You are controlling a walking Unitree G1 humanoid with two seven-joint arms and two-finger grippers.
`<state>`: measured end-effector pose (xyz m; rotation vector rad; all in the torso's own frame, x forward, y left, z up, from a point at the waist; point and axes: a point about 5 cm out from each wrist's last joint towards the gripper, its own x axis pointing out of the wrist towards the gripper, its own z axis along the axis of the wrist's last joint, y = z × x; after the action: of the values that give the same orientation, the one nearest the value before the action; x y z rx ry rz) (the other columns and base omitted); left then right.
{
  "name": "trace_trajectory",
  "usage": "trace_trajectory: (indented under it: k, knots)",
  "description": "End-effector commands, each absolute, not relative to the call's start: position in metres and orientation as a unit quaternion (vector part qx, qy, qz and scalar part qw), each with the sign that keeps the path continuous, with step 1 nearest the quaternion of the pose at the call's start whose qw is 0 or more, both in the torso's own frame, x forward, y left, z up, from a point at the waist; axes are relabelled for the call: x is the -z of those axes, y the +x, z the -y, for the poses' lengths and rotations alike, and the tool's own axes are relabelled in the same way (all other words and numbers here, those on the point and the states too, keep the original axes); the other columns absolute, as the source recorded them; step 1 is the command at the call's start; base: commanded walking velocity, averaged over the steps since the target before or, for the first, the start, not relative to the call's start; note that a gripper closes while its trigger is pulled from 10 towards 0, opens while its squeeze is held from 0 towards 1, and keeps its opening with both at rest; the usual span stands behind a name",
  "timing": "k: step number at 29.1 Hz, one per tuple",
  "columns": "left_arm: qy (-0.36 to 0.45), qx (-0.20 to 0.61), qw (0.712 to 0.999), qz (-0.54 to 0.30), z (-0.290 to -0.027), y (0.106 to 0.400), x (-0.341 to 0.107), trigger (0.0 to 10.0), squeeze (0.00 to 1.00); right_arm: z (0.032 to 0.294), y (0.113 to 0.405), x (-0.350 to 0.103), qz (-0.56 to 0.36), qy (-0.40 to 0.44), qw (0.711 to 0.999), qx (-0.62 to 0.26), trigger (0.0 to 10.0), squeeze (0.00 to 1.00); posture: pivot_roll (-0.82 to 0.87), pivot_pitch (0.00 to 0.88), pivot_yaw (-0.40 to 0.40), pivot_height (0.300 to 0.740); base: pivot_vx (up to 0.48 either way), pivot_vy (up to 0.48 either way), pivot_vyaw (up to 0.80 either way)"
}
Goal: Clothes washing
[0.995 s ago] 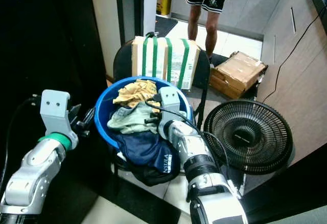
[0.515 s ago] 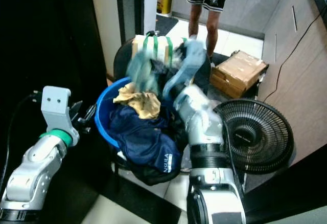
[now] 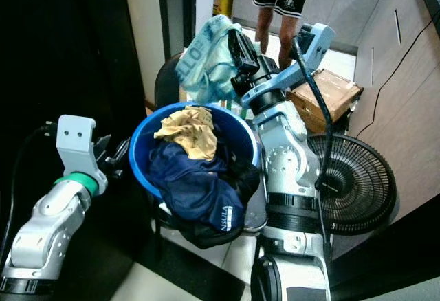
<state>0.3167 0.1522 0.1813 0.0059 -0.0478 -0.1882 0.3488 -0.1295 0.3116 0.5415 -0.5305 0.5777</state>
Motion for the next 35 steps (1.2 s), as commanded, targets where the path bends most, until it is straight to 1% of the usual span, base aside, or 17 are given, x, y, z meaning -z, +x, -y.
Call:
trace_trajectory:
  k: [1,2,3,5,6,7,10,11,18,29,34,35]
  knots:
    - [-0.006,0.085,0.996,0.021,-0.153,0.319,-0.180,10.0,0.00,0.133,0.349,-0.305,0.250,0.219,0.912,-0.241,10.0,0.00,0.12,0.040,0.066,0.740,0.000,0.000,0.00]
    - [-0.006,0.085,0.996,0.021,-0.153,0.319,-0.180,10.0,0.00,0.133,0.349,-0.305,0.250,0.219,0.912,-0.241,10.0,0.00,0.12,0.040,0.066,0.740,0.000,0.000,0.00]
    - [-0.004,0.074,0.996,0.040,-0.153,0.320,-0.189,10.0,0.00,0.136,0.351,-0.297,0.246,0.173,0.932,-0.201,10.0,0.00,0.12,0.034,0.061,0.740,0.000,0.000,0.00]
    - [-0.004,0.074,0.996,0.040,-0.153,0.320,-0.189,10.0,0.00,0.136,0.351,-0.297,0.246,0.173,0.932,-0.201,10.0,0.00,0.12,0.034,0.061,0.740,0.000,0.000,0.00]
    - [-0.004,0.066,0.996,0.064,-0.153,0.322,-0.201,10.0,0.00,0.140,0.352,-0.287,0.238,0.136,0.947,-0.169,10.0,0.00,0.12,0.027,0.058,0.740,0.000,0.000,-0.80]
    - [0.000,0.064,0.994,0.086,-0.152,0.324,-0.213,10.0,0.00,0.143,0.353,-0.279,0.229,0.119,0.956,-0.142,10.0,0.00,0.12,0.027,0.058,0.740,0.000,0.000,-0.80]
    - [0.004,0.064,0.993,0.099,-0.151,0.325,-0.220,10.0,0.00,0.146,0.353,-0.275,0.223,0.111,0.960,-0.128,10.0,0.00,0.12,0.027,0.058,0.740,0.000,0.000,-0.80]
    - [0.004,0.066,0.993,0.101,-0.151,0.326,-0.222,10.0,0.00,0.149,0.354,-0.272,0.217,0.112,0.963,-0.110,10.0,0.00,0.12,0.027,0.058,0.740,0.000,0.000,-0.80]
    - [0.015,0.076,0.992,0.099,-0.147,0.325,-0.219,10.0,0.00,0.156,0.355,-0.271,0.212,0.106,0.969,-0.074,10.0,0.00,0.12,0.018,0.060,0.740,0.000,0.000,-0.80]
    - [0.034,0.085,0.991,0.100,-0.144,0.325,-0.220,10.0,0.00,0.156,0.355,-0.266,0.214,0.082,0.972,-0.053,10.0,0.00,0.12,0.031,0.066,0.740,0.000,0.000,-0.80]
    - [0.034,0.090,0.990,0.099,-0.143,0.324,-0.220,10.0,0.00,0.156,0.355,-0.265,0.214,0.084,0.972,-0.055,10.0,0.00,0.12,0.032,0.069,0.740,0.000,0.000,-0.80]
    - [0.036,0.098,0.990,0.100,-0.142,0.324,-0.219,10.0,0.00,0.153,0.355,-0.265,0.211,0.105,0.969,-0.080,10.0,0.00,0.12,0.032,0.069,0.740,0.000,0.000,-0.80]
